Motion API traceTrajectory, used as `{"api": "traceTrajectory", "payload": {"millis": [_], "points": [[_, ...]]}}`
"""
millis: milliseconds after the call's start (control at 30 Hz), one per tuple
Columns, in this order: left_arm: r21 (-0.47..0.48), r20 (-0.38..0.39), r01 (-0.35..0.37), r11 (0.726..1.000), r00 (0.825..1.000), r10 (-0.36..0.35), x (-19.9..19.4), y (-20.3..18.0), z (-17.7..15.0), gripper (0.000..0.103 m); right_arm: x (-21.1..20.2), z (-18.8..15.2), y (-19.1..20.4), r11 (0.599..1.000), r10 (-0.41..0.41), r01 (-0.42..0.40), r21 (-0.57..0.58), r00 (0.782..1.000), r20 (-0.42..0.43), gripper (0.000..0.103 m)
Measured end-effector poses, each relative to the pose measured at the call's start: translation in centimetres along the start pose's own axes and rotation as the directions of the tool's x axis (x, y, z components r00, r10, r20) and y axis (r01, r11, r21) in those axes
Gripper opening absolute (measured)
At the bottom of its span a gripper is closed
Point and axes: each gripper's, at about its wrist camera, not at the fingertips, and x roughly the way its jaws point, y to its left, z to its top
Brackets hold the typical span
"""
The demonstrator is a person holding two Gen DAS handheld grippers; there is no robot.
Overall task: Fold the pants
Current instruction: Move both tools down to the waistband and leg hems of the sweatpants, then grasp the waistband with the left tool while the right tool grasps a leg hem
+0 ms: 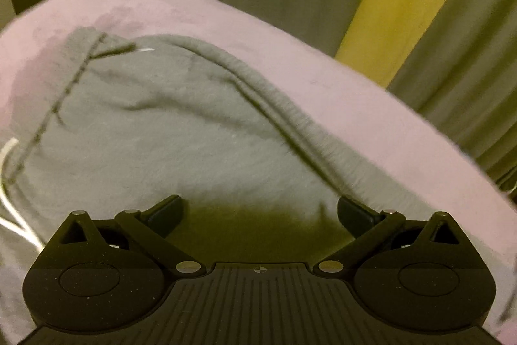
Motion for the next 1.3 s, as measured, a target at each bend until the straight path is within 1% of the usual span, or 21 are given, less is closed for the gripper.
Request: {"api": "traceTrajectory", "payload": {"millis": [33,100,233,400,467,533,600,733,800,833,867,900,933,1000,1067,1100,1133,1167,1233,1267,1300], "points": [[-0.017,-0.016,0.013,1.000,1.000,-0.014,0.4,0.0,0.4,0.103,1.1,1.0,0.8,1.000,0.008,-0.008,-0.016,1.000,0.010,0.070],[-0.032,-0.039,0.023,0.999,0.999,-0.024,1.1,-0.2,1.2,0.103,4.1,2.9,3.5,0.995,-0.048,0.050,-0.084,0.998,0.028,0.070],[-0.001,-0.087,-0.048,0.999,0.995,0.048,3.5,-1.0,3.1,0.103,9.7,4.1,6.7,0.972,-0.123,0.122,-0.202,0.992,0.009,0.070],[0.059,-0.078,-0.060,0.996,0.995,0.065,5.2,-2.6,4.4,0.103,13.1,2.9,7.3,0.936,-0.273,0.248,-0.248,0.959,-0.071,0.070],[0.098,-0.079,-0.073,0.993,0.994,0.080,5.5,-3.6,5.0,0.103,14.4,3.0,6.4,0.937,-0.285,0.259,-0.233,0.955,-0.086,0.070],[0.099,-0.069,-0.045,0.994,0.996,0.052,5.1,-3.8,5.4,0.103,14.3,2.6,6.4,0.936,-0.277,0.254,-0.243,0.958,-0.067,0.070],[0.079,-0.058,-0.003,0.997,0.998,0.007,4.9,-3.3,5.2,0.103,14.1,2.6,6.3,0.944,-0.245,0.223,-0.242,0.967,-0.065,0.070],[-0.002,-0.089,0.047,0.999,0.995,-0.047,5.1,-2.6,5.8,0.103,14.3,3.2,5.3,0.957,-0.222,0.203,-0.205,0.972,-0.073,0.070],[0.001,-0.047,0.038,0.999,0.998,-0.038,4.9,-3.0,5.9,0.103,13.9,2.9,5.2,0.959,-0.220,0.202,-0.198,0.972,-0.077,0.070],[0.026,-0.044,0.010,1.000,0.999,-0.009,5.1,-3.5,6.0,0.103,14.0,2.6,5.4,0.959,-0.220,0.202,-0.198,0.973,-0.073,0.070],[0.056,-0.065,-0.022,0.998,0.998,0.026,5.8,-4.1,6.2,0.103,13.8,2.4,5.5,0.958,-0.223,0.205,-0.203,0.972,-0.069,0.070],[0.074,-0.090,-0.031,0.997,0.995,0.037,6.4,-4.6,6.2,0.102,13.9,2.3,5.7,0.954,-0.230,0.211,-0.212,0.971,-0.067,0.070],[0.079,-0.108,-0.039,0.996,0.993,0.047,6.9,-4.6,6.2,0.095,13.9,2.0,5.9,0.949,-0.240,0.220,-0.226,0.969,-0.063,0.070],[0.092,-0.096,-0.083,0.992,0.991,0.092,7.2,-4.7,6.2,0.084,14.0,1.6,6.1,0.940,-0.252,0.232,-0.249,0.967,-0.048,0.066],[0.107,-0.068,-0.072,0.992,0.994,0.080,6.9,-4.8,6.1,0.071,13.8,1.4,6.1,0.931,-0.268,0.250,-0.267,0.963,-0.032,0.049],[0.109,-0.059,-0.058,0.992,0.996,0.065,6.6,-4.7,6.1,0.054,13.7,1.5,6.0,0.929,-0.273,0.257,-0.268,0.962,-0.025,0.044],[0.107,-0.058,-0.052,0.993,0.997,0.058,6.4,-4.6,6.1,0.044,13.5,1.5,5.8,0.928,-0.277,0.262,-0.265,0.961,-0.020,0.035],[0.102,-0.056,-0.043,0.994,0.997,0.048,6.4,-4.5,6.1,0.040,13.3,1.6,5.6,0.929,-0.278,0.263,-0.260,0.960,-0.020,0.029],[0.086,-0.064,-0.039,0.996,0.997,0.045,6.8,-3.6,6.2,0.027,13.3,1.7,5.0,0.931,-0.275,0.260,-0.255,0.961,-0.023,0.026],[0.078,-0.065,-0.037,0.996,0.997,0.042,6.9,-3.6,6.2,0.024,13.3,1.7,5.0,0.931,-0.273,0.258,-0.259,0.962,-0.024,0.025],[0.067,-0.067,-0.034,0.997,0.997,0.038,6.6,-3.4,6.2,0.015,13.3,1.6,5.1,0.928,-0.276,0.260,-0.265,0.961,-0.023,0.025]]}}
